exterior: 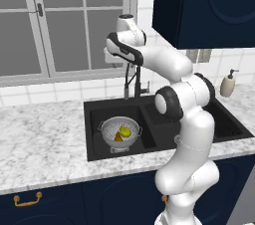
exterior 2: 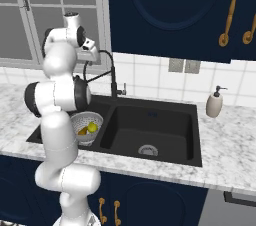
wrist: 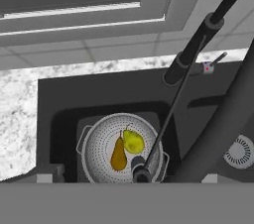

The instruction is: Put the colander in the sink, put the pear, pear in the colander, and turn on the sink faucet and pour water over the colander.

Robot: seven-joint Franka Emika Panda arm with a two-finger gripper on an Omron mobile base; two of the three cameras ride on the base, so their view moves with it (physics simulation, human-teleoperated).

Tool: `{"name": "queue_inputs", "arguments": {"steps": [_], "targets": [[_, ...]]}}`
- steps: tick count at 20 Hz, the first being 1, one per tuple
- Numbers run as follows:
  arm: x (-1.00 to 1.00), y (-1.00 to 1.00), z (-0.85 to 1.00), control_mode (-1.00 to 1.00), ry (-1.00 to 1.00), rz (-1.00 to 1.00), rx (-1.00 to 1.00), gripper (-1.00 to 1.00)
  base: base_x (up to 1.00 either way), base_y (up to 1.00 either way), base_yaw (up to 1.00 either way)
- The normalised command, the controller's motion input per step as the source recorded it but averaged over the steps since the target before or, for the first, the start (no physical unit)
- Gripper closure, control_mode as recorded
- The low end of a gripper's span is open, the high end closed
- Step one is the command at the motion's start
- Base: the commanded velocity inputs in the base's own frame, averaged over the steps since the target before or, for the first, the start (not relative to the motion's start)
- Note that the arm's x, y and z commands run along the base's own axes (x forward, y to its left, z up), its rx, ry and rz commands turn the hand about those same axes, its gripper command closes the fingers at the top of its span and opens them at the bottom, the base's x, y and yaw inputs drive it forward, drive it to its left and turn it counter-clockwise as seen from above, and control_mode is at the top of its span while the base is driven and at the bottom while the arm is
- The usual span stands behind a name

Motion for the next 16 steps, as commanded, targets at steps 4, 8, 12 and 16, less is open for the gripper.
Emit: {"name": "queue_inputs", "arguments": {"steps": [4, 8, 12, 16], "targets": [[-0.63, -0.04, 0.18, -1.00, 0.00, 0.00, 0.00, -1.00, 0.00, 0.00, 0.00], [-0.78, -0.31, 0.33, -1.00, 0.00, 0.00, 0.00, -1.00, 0.00, 0.00, 0.00], [-0.77, -0.41, 0.30, -1.00, 0.00, -0.02, 0.00, -1.00, 0.00, 0.00, 0.00], [-0.88, -0.53, 0.02, -1.00, 0.00, 0.00, 0.00, -1.00, 0.00, 0.00, 0.00]]}}
